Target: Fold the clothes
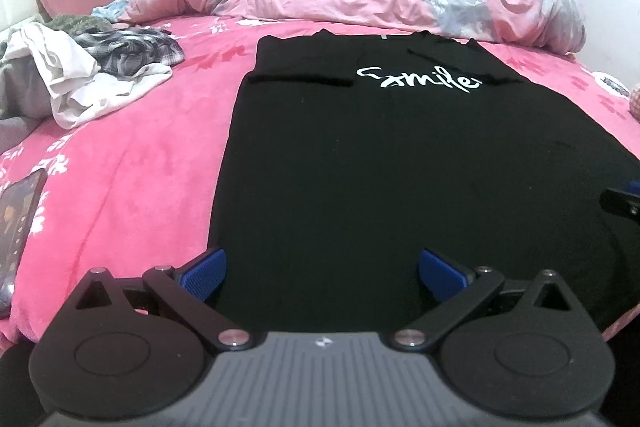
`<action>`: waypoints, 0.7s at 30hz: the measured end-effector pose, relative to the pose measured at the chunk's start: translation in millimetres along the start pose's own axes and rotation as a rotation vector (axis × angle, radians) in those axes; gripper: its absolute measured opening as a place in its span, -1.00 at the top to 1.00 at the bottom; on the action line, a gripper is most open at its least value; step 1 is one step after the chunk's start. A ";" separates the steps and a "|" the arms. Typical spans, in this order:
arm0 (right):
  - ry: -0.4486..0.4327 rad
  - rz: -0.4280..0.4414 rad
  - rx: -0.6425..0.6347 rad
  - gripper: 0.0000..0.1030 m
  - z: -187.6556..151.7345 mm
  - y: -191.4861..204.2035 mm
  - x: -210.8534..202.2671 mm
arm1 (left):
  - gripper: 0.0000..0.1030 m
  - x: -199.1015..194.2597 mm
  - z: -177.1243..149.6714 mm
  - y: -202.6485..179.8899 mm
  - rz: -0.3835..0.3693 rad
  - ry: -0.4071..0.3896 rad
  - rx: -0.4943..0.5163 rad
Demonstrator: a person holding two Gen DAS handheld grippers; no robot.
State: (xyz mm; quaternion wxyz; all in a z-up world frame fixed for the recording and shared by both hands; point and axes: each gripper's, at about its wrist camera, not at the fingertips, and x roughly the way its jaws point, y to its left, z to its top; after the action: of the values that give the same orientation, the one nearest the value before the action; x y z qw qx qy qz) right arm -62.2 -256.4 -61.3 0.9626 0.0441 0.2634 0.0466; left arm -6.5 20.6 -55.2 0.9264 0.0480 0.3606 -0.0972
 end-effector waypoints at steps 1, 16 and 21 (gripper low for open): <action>0.000 -0.006 0.013 -0.26 -1.7 -4.4 -3.0 | -1.00 -0.7 0.7 0.2 0.001 0.000 -0.001; -0.050 0.207 0.044 -0.03 8.5 22.5 0.7 | -1.00 -35.1 -2.2 7.0 0.039 0.006 0.010; -0.044 0.243 0.024 -0.03 8.8 35.3 -0.9 | -1.00 -43.5 -12.2 15.5 0.044 0.014 -0.007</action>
State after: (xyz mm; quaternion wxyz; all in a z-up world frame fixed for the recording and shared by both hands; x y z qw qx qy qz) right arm -60.8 -222.0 -49.5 0.9548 0.0881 0.2355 0.1588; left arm -42.6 44.0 -34.5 0.9260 0.0533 0.3661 -0.0754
